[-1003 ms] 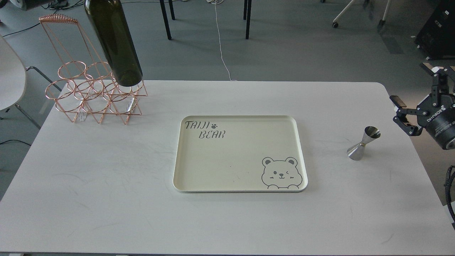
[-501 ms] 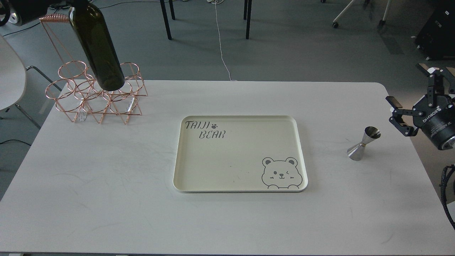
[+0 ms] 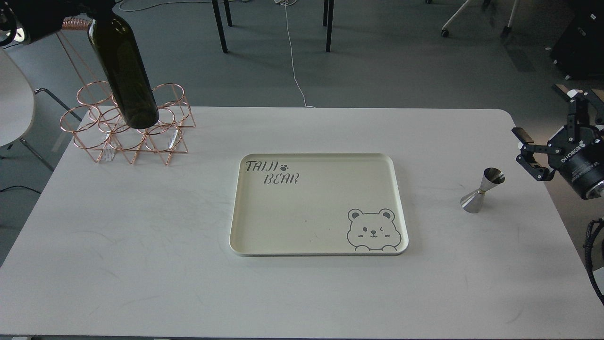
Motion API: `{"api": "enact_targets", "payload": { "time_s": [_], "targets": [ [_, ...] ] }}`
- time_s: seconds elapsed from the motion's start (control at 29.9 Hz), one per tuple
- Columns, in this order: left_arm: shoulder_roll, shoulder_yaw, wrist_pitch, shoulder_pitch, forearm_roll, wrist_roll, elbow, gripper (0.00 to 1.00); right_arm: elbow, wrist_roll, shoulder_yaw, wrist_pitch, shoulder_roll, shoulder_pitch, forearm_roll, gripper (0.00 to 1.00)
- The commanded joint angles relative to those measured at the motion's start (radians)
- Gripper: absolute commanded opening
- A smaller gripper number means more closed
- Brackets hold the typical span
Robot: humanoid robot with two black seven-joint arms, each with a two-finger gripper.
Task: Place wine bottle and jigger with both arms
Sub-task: 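Carry the bottle over the copper rack and lower it in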
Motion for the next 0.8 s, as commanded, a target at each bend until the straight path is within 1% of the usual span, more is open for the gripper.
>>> {"api": "enact_targets", "payload": {
  "time_s": [0.0,0.47,0.77],
  "targets": [
    [-0.001,0.002,0.0,0.0,-0.003,0.0,0.0,0.08,0.0,0.0,0.0,0.0,0.0,0.0,0.0,0.99],
    [-0.053,0.002,0.006,-0.001,-0.005,0.0,0.016,0.09,0.0,0.0,0.0,0.002,0.0,-0.003,0.0,0.99],
    [-0.053,0.014,0.008,-0.004,-0.002,0.0,0.026,0.09,0.0,0.0,0.0,0.002,-0.002,-0.005,0.0,0.99]
  ]
}}
